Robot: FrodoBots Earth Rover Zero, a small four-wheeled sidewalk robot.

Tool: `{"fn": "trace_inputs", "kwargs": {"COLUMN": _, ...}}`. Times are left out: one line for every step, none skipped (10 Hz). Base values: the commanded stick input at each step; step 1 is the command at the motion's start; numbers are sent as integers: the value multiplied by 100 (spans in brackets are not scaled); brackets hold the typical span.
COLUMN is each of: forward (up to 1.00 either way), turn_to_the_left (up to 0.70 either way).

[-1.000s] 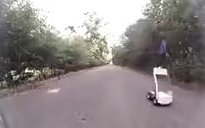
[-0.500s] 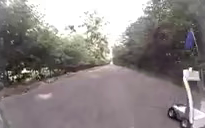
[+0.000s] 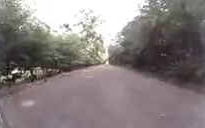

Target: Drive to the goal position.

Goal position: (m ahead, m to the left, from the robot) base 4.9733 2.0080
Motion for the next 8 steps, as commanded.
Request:
{"fn": "trace_inputs", "kwargs": {"forward": 70, "turn_to_the_left": -6}}
{"fn": "trace_inputs", "kwargs": {"forward": 70, "turn_to_the_left": 0}}
{"fn": "trace_inputs", "kwargs": {"forward": 70, "turn_to_the_left": 0}}
{"fn": "trace_inputs", "kwargs": {"forward": 70, "turn_to_the_left": 0}}
{"fn": "trace_inputs", "kwargs": {"forward": 70, "turn_to_the_left": 0}}
{"fn": "trace_inputs", "kwargs": {"forward": 70, "turn_to_the_left": 0}}
{"fn": "trace_inputs", "kwargs": {"forward": 70, "turn_to_the_left": 0}}
{"fn": "trace_inputs", "kwargs": {"forward": 69, "turn_to_the_left": 0}}
